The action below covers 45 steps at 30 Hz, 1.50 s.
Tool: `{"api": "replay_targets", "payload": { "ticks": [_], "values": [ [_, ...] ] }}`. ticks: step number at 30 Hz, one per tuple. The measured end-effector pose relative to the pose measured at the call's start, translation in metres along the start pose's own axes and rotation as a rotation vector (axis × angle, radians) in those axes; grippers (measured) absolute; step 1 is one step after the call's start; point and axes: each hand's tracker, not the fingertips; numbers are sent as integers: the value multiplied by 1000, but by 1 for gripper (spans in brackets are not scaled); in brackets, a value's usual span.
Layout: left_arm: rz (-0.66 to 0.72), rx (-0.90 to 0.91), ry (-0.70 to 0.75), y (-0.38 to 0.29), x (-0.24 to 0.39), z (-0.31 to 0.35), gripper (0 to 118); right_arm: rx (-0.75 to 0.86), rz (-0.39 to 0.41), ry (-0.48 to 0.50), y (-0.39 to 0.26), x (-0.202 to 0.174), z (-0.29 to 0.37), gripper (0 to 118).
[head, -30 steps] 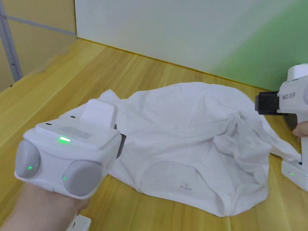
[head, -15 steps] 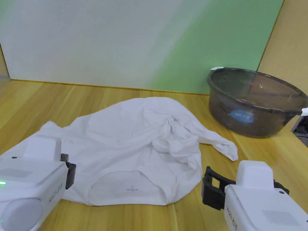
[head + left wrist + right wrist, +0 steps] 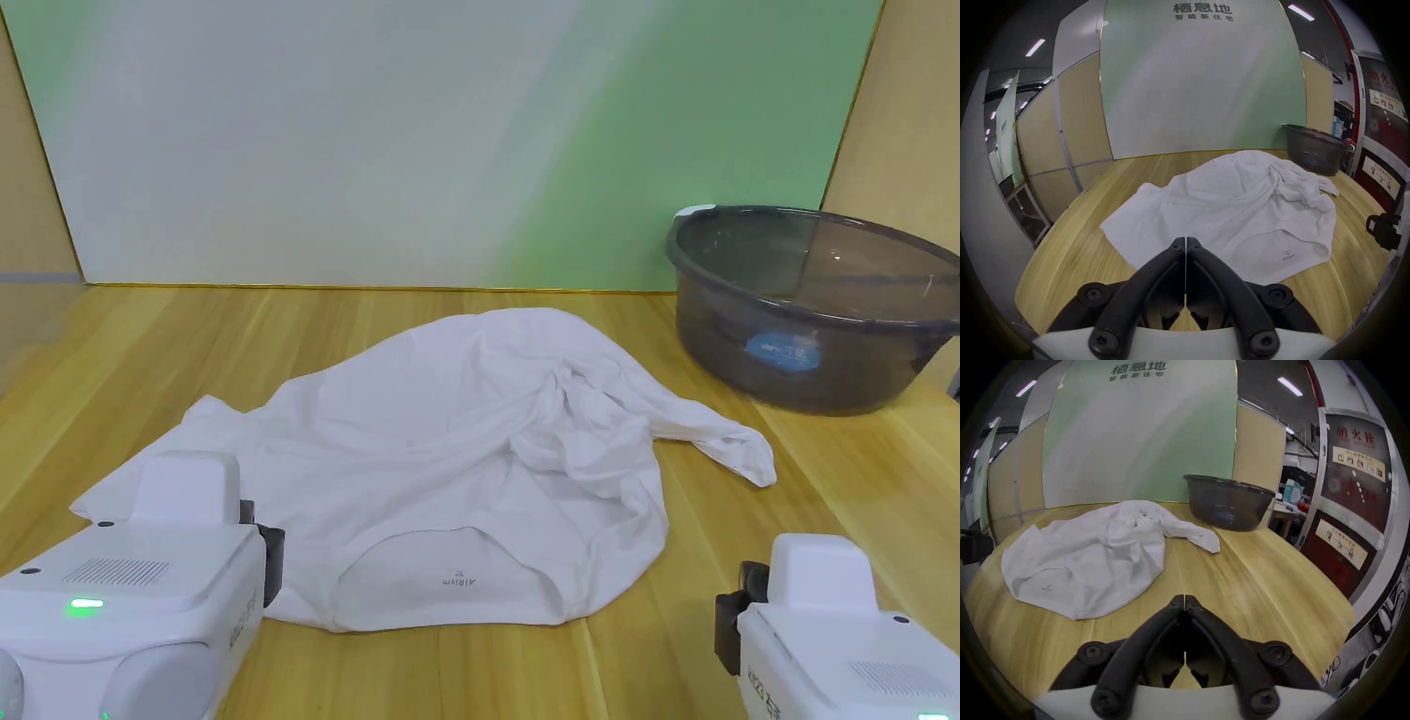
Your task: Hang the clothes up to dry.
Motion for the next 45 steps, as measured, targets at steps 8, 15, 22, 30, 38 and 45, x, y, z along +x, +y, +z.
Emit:
{"api": "replay_targets", "payload": {
  "ticks": [8,15,22,30,38,45],
  "values": [
    [1,1,0,3,-9,3,0,58,32,42,30,-1,-1,0],
    [-55,106,-103,63,-18,17,0,186,104,126,97,12,9,0],
    [-61,268,-86,144,-15,40,0,331,96,92,182,5,29,0],
    [7,329,-173,181,-14,47,0,400,31,104,216,12,28,0],
    [-20,218,-1213,224,-60,31,0,284,65,1147,243,70,24,0],
    [28,275,-1369,233,-51,12,0,273,86,1140,238,79,55,0]
  ]
}}
